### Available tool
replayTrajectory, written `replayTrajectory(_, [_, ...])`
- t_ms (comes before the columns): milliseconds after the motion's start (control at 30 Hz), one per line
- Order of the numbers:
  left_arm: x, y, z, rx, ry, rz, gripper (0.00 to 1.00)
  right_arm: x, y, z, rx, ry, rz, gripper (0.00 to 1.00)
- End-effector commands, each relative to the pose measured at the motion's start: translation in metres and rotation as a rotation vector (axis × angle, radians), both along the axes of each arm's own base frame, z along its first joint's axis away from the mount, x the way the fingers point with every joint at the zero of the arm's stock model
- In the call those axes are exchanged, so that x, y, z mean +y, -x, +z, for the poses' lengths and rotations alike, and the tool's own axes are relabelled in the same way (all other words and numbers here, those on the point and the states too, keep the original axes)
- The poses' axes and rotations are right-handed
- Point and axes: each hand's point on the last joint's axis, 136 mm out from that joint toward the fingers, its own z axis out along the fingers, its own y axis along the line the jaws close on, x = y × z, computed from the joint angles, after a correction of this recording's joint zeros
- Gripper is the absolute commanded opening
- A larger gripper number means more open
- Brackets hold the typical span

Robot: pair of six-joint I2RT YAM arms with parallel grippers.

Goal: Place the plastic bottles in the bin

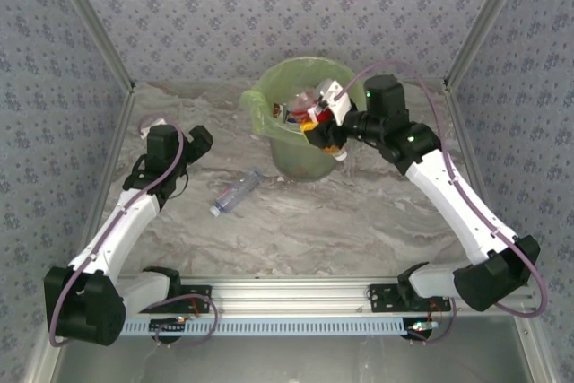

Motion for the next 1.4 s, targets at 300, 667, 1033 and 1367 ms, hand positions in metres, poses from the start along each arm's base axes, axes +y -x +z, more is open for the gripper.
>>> replayTrajectory(300, [-0.001, 0.001, 0.01, -0.055, -0.008, -0.025, 0.99, -0.029, -0.062, 0.074, -0.033, -0.176, -0.208, 0.47])
replayTrajectory(667, [-0.003, 0.0, 0.005, -0.028, -0.002, -0.03, 0.99, -0.044, -0.157, 0.031, -0.039, -0.015, -0.494, 0.49])
replayTrajectory(1033, [-0.002, 0.005, -0.001, 0.005, -0.021, -0.042, 0.99, -0.02, -0.187, -0.035, -0.052, 0.399, -0.392, 0.64])
replayTrajectory(1367, [-0.005, 0.005, -0.009, 0.026, -0.025, -0.059, 0.99, -0.013, -0.183, -0.022, -0.126, 0.432, -0.456, 0.9])
